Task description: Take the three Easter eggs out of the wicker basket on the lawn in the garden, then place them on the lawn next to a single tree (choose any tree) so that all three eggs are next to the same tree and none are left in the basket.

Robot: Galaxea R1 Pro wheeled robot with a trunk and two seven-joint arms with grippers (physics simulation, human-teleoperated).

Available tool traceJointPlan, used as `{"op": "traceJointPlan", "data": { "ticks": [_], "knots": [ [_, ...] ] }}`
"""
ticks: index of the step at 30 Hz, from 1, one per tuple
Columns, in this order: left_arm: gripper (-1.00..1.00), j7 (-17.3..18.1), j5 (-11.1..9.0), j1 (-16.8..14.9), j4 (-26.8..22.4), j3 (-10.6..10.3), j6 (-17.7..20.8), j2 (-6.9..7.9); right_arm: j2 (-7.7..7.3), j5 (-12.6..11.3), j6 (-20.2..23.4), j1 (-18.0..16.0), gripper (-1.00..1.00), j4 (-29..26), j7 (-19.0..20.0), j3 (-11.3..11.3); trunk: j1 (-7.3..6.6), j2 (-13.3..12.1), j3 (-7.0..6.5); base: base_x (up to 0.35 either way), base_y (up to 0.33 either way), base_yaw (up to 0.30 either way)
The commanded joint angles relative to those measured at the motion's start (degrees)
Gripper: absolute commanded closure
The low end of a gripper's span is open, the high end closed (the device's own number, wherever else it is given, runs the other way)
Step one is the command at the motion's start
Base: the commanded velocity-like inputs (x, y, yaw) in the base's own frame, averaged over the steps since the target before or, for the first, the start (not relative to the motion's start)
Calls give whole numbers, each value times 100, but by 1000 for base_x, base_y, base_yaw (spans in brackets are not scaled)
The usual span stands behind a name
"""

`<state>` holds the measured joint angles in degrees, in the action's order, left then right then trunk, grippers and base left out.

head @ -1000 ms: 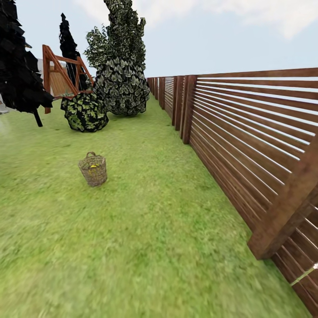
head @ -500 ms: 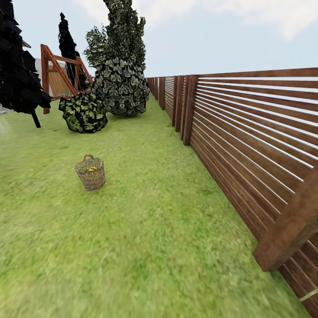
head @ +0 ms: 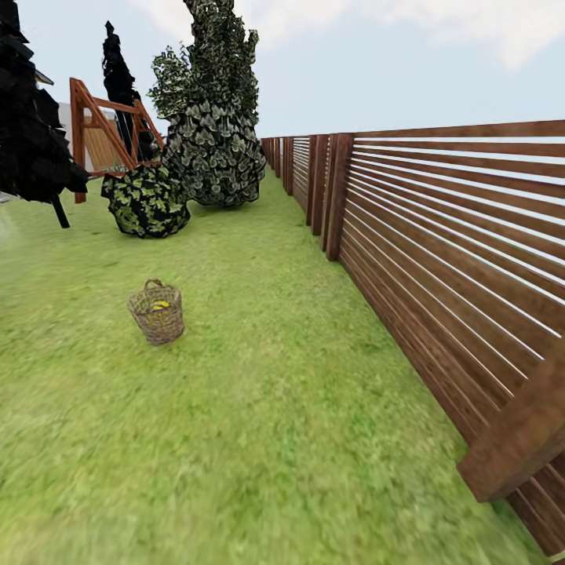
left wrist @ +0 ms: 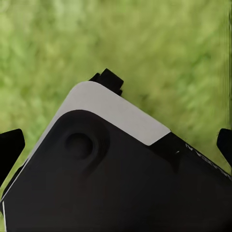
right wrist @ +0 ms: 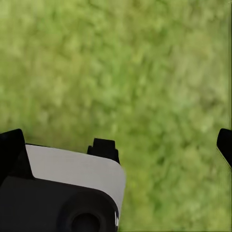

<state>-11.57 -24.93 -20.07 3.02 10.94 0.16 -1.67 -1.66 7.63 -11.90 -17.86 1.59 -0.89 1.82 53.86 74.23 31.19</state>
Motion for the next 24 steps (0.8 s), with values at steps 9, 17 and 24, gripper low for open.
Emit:
{"op": "traceJointPlan", "data": {
  "ticks": [9, 17, 24],
  "knots": [
    [-100, -13, 32, -6, 6, 42, 2, 0, 0, 33, -32, -7, -100, 17, -16, 16, 3, 3, 5, 322, 0, 0],
    [-100, -11, 32, -6, 6, 44, 2, 0, 1, 34, -36, -7, -100, 17, -15, 11, 3, 3, 5, 322, 0, 0],
    [-100, -8, 32, -6, 6, 43, 2, 0, 4, 33, -35, -7, -100, 17, -15, 16, 3, 3, 5, 322, 0, 0]
  ]
}}
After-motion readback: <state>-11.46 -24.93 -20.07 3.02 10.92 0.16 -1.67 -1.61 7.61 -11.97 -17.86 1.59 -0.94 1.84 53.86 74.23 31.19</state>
